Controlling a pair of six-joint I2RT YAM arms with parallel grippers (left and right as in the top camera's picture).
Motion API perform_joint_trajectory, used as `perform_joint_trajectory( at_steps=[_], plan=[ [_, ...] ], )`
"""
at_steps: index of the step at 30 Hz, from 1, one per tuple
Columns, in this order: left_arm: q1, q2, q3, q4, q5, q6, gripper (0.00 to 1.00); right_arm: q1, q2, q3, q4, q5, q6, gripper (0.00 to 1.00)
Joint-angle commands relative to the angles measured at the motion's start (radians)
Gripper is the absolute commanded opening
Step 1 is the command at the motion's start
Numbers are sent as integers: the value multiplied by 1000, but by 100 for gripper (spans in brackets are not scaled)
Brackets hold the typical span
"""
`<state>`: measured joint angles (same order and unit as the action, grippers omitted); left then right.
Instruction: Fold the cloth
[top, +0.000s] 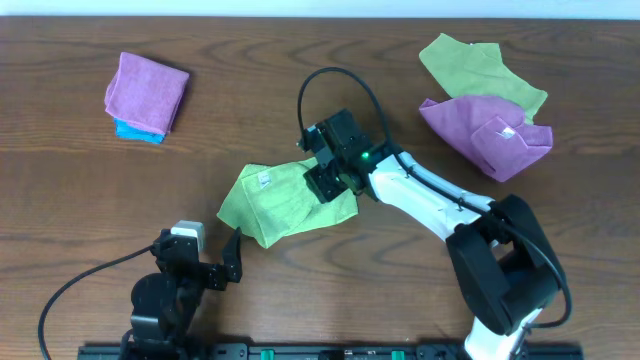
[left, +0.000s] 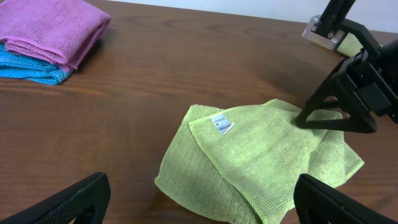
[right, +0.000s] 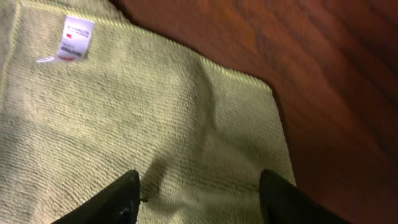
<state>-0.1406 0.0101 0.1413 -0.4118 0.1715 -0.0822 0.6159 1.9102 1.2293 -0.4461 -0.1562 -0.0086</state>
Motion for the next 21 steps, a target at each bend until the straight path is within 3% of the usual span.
perform_joint_trajectory(
  at_steps=[1,13,21],
  plan=[
    [-4,-6,-21,-2,-14,-11,95,10,7,-2,6,-10,0,60],
    [-4,-6,-21,-2,-14,-11,95,51,62,-2,9,-10,-8,53],
    [-4,-6,-21,-2,-14,-11,95,55,68,4,16,-9,-6,8]
  ],
)
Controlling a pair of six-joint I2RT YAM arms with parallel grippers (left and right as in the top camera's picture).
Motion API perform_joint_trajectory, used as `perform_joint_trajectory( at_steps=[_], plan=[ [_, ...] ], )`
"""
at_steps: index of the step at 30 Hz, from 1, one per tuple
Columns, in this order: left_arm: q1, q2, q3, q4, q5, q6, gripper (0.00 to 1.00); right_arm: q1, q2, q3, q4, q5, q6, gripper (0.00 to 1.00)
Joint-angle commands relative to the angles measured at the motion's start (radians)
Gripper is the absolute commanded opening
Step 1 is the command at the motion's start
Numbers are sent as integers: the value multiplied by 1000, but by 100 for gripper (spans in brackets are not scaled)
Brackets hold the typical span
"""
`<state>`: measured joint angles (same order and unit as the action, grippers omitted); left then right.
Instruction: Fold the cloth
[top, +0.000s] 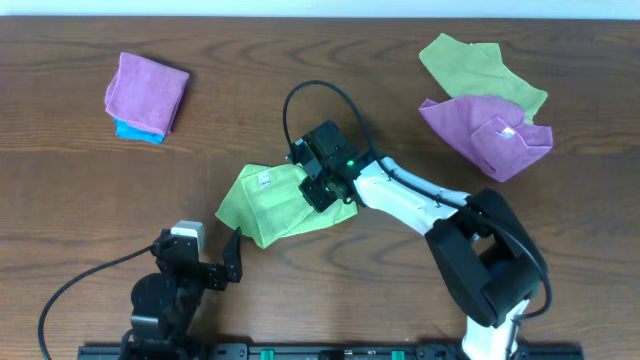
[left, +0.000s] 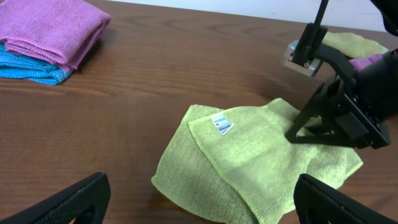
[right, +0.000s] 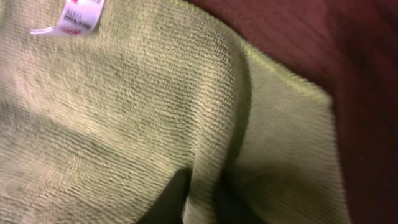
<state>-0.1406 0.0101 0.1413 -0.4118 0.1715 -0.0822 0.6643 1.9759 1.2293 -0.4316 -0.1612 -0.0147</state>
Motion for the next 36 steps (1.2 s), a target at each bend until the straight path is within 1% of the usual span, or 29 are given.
perform_joint_trajectory(
  at_steps=[1,2,5,11,15,16,17,18,19,20,21,27,29,30,32,33,36],
  plan=[
    [-4,-6,-21,-2,-14,-11,95,6,0,7,2,-4,0,3],
    [-4,-6,-21,-2,-14,-11,95,6,-4,12,1,-2,8,1],
    [-4,-6,-21,-2,-14,-11,95,4,-24,38,2,0,36,1],
    [-4,-6,-21,-2,-14,-11,95,3,-64,139,15,38,36,1],
    [-4,-6,-21,-2,-14,-11,95,3,-60,151,158,53,37,1],
    [-4,-6,-21,-2,-14,-11,95,3,-59,151,200,53,37,5],
    [-4,-6,-21,-2,-14,-11,95,3,-59,151,230,53,37,28],
    [-4,-6,-21,-2,-14,-11,95,3,-59,151,243,53,37,63],
    [-4,-6,-21,-2,-14,-11,95,3,-59,151,249,53,37,72],
    [-4,-6,-21,-2,-14,-11,95,3,-59,151,244,53,37,84],
    [-4,-6,-21,-2,-14,-11,95,3,-59,151,225,53,36,99],
    [-4,-6,-21,-2,-14,-11,95,-2,-59,151,41,69,36,99],
    [-4,-6,-21,-2,-14,-11,96,-7,-59,151,-28,140,35,98],
    [-4,-6,-21,-2,-14,-11,95,-12,-59,150,-59,186,35,79],
    [-4,-6,-21,-2,-14,-11,95,-26,-59,147,-93,237,37,14],
    [-4,-6,-21,-2,-14,-11,95,-37,-59,144,-101,242,37,1],
    [-4,-6,-21,-2,-14,-11,95,-80,-59,129,-99,242,89,1]
  ],
)
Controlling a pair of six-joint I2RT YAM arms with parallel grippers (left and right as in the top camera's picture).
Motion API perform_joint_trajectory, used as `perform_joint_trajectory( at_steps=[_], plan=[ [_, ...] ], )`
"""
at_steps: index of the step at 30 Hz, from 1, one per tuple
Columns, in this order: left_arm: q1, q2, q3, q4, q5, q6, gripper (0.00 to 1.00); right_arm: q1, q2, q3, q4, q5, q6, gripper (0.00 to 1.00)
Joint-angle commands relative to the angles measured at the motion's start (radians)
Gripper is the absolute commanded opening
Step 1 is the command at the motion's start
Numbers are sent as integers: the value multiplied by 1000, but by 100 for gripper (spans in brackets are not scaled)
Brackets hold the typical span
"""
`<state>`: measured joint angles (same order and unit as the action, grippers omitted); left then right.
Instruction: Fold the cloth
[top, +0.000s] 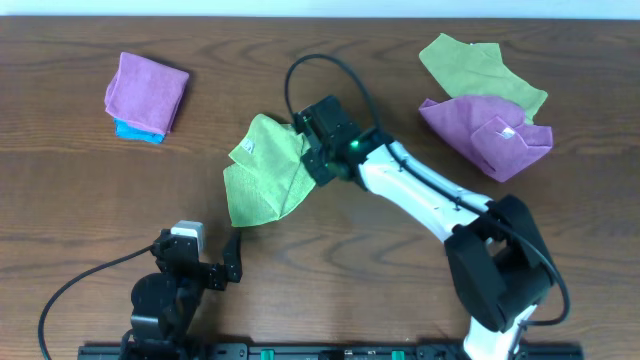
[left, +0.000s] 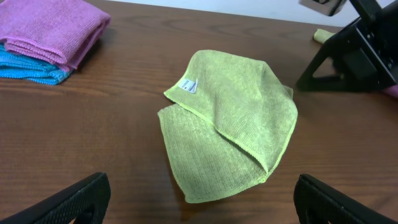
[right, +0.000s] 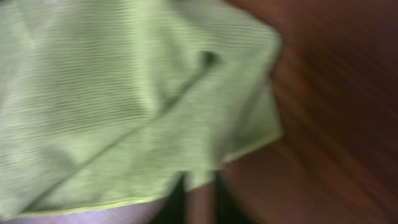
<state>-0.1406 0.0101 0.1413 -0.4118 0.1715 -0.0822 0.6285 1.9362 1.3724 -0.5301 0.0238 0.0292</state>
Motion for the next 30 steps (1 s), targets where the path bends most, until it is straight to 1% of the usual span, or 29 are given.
perform_joint_trajectory(
  at_steps=[1,3,6,16,30],
  plan=[
    [-4,-6,-21,-2,-14,-11,95,-61,-19,-16,0,49,77,1],
    [-4,-6,-21,-2,-14,-11,95,-92,-19,-17,10,8,114,1],
    [-4,-6,-21,-2,-14,-11,95,-121,-18,-18,39,-63,116,1],
    [-4,-6,-21,-2,-14,-11,95,-122,79,-18,103,-180,139,1],
    [-4,-6,-21,-2,-14,-11,95,-85,151,-18,158,-193,150,1]
  ],
)
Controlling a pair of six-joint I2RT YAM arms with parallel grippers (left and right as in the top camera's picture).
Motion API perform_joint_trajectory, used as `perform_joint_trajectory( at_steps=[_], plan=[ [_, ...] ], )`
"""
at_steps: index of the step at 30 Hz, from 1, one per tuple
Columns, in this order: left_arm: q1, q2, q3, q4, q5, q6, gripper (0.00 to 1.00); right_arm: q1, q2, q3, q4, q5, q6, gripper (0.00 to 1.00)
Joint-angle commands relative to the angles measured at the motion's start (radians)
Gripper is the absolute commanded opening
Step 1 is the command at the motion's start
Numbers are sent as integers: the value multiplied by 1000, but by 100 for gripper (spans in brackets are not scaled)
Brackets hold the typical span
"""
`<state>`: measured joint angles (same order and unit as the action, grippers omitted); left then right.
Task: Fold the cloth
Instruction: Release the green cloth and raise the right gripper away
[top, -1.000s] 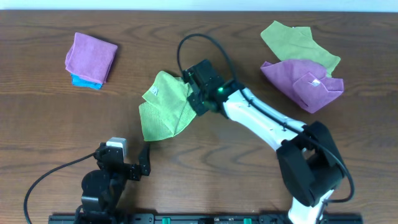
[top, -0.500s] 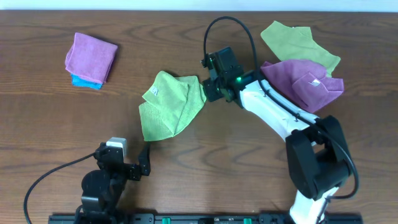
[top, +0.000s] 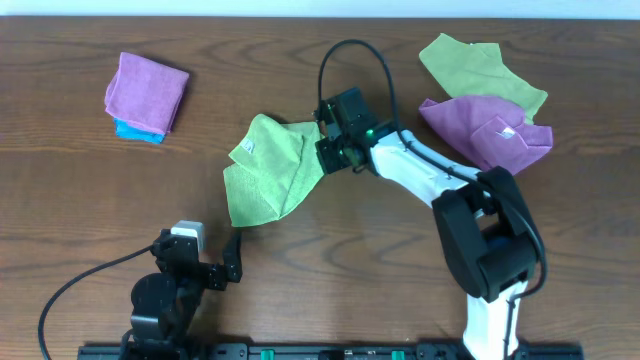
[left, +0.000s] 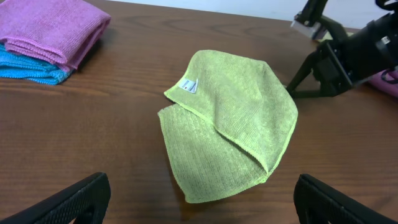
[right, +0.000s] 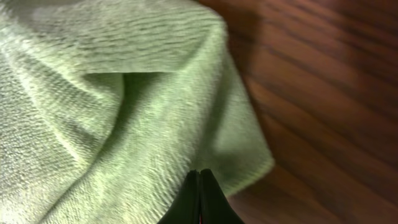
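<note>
The green cloth (top: 268, 168) lies folded on the brown table (top: 90, 190), its white label (top: 247, 148) near the left corner. It also fills the middle of the left wrist view (left: 231, 127). My right gripper (top: 330, 152) sits at the cloth's right corner. Its fingers (right: 199, 186) are pressed together with their tips over the cloth (right: 93, 112), and no fabric shows between them. My left gripper (left: 200, 210) stands open at the table's near edge, short of the cloth and empty.
A folded pink cloth (top: 147, 88) rests on a blue one (top: 138, 131) at the far left. A crumpled green cloth (top: 480, 62) and a purple cloth (top: 488, 135) lie at the far right. The right arm's black cable (top: 355, 60) loops above the cloth.
The right gripper has shifted slightly right to the cloth's right corner, and its fingers are now tight together. The cloth keeps its shape and place. The left arm is unmoved.
The cloth first lay lower and crumpled, with the right gripper open over its right part. Then the gripper pressed into the fabric. By 1.0 s ago the cloth lay folded over farther up the table. Now the gripper is shut at its right corner.
</note>
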<state>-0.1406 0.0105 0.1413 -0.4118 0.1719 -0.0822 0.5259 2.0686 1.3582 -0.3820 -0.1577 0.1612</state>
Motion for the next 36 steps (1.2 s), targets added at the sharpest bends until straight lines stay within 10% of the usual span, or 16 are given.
perform_joint_trajectory(
  at_steps=[1,10,25,36],
  plan=[
    [-4,-6,-21,-2,-15,-11,96,22,21,-4,16,-12,18,1],
    [-4,-6,-21,-2,-15,-11,95,30,61,-4,-33,30,20,1],
    [-4,-6,-21,-2,-15,-11,95,-37,50,106,-499,628,206,1],
    [-4,-6,-21,-2,-15,-11,95,-28,43,288,-750,594,257,1]
  ],
)
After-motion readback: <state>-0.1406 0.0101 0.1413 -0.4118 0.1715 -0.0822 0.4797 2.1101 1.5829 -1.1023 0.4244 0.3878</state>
